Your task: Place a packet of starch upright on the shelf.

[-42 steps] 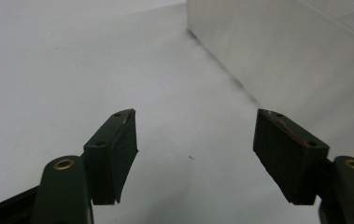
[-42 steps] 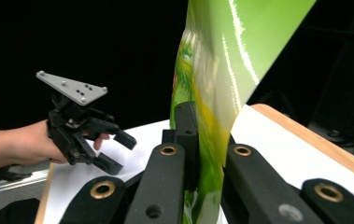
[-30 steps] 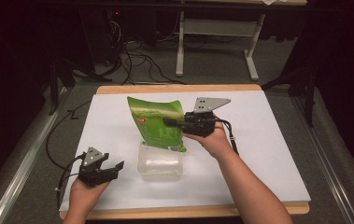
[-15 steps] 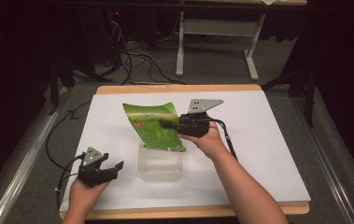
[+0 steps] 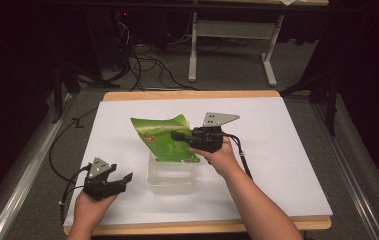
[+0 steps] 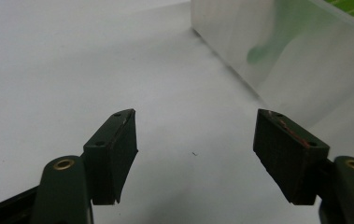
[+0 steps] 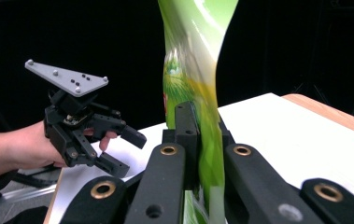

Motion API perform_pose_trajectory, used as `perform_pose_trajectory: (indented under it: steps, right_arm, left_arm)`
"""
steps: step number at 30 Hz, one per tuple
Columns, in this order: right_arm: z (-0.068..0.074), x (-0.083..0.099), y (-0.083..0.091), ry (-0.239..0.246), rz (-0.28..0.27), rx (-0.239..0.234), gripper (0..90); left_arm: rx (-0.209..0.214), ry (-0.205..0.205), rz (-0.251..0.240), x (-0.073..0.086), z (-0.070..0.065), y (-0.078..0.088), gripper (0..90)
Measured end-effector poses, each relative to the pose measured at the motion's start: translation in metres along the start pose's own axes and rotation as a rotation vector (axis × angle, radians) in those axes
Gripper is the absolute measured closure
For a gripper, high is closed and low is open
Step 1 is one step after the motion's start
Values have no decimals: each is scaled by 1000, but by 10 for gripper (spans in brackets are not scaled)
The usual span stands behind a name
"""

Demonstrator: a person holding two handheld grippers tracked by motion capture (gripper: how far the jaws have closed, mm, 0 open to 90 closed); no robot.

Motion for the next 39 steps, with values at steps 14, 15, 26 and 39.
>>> perform_pose_trajectory:
  steps: [14, 15, 26, 39]
  right_arm:
    - [0, 8, 8, -29, -31, 104, 867]
    - [1, 8, 8, -23, -27, 116, 851]
    - [6, 14, 11, -10, 6, 174, 774]
    - [5, 28, 20, -38, 20, 227, 839]
  left_arm:
    - [13, -3, -15, -1, 0, 1, 308]
    - [15, -3, -15, -2, 0, 1, 308]
    - [24, -5, -25, -3, 0, 2, 308]
    - [28, -8, -26, -3, -1, 2, 308]
Point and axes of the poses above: each handheld gripper's, and its own axes: y roughly backward along the jaws, x roughly out of its underside, z roughly to its left, the point moved 3 cm from there along -y, roughly forward along the jaws, and after that the axes turned 15 degrees about -y, right-handed, at the moved point
